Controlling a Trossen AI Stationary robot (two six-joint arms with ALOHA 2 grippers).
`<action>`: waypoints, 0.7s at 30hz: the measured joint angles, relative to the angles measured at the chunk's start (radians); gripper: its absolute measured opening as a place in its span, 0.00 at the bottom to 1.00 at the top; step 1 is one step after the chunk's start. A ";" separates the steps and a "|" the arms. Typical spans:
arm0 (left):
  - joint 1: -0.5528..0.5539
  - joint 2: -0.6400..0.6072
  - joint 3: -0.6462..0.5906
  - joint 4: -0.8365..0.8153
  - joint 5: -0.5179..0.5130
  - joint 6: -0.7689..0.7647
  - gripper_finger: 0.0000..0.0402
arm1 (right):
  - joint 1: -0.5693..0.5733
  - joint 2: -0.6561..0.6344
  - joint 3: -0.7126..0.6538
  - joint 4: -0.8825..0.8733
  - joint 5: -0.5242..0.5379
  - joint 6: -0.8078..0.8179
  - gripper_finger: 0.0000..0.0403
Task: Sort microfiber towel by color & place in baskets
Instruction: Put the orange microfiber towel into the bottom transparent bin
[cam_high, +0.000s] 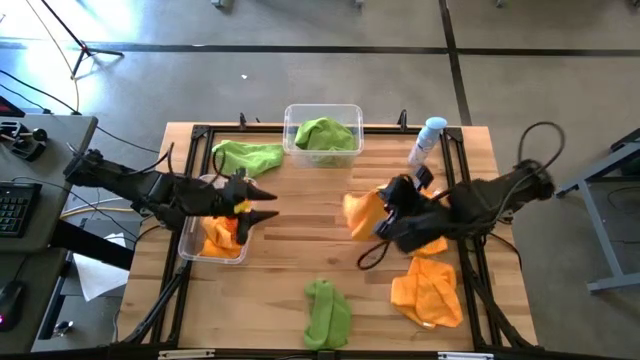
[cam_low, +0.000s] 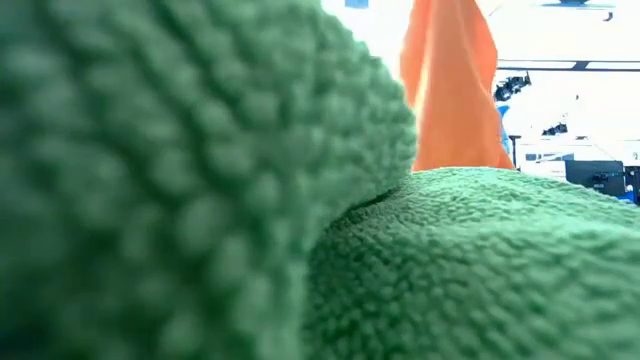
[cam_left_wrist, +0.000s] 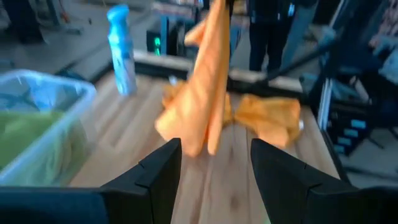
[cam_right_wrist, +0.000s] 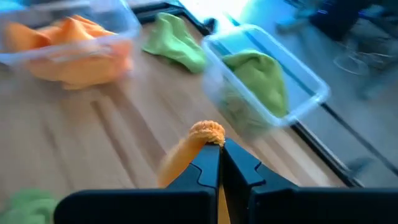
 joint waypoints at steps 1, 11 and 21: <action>0.016 0.003 0.000 0.030 0.008 0.019 0.45 | -0.014 -0.048 -0.067 0.099 -0.023 -0.064 0.00; 0.138 0.128 0.000 0.338 0.109 0.090 0.45 | -0.280 -0.301 -0.612 1.123 -0.563 -0.568 0.00; 0.199 0.307 0.002 0.621 0.163 0.045 0.45 | -0.401 -0.168 -0.577 1.329 -0.846 -0.675 0.00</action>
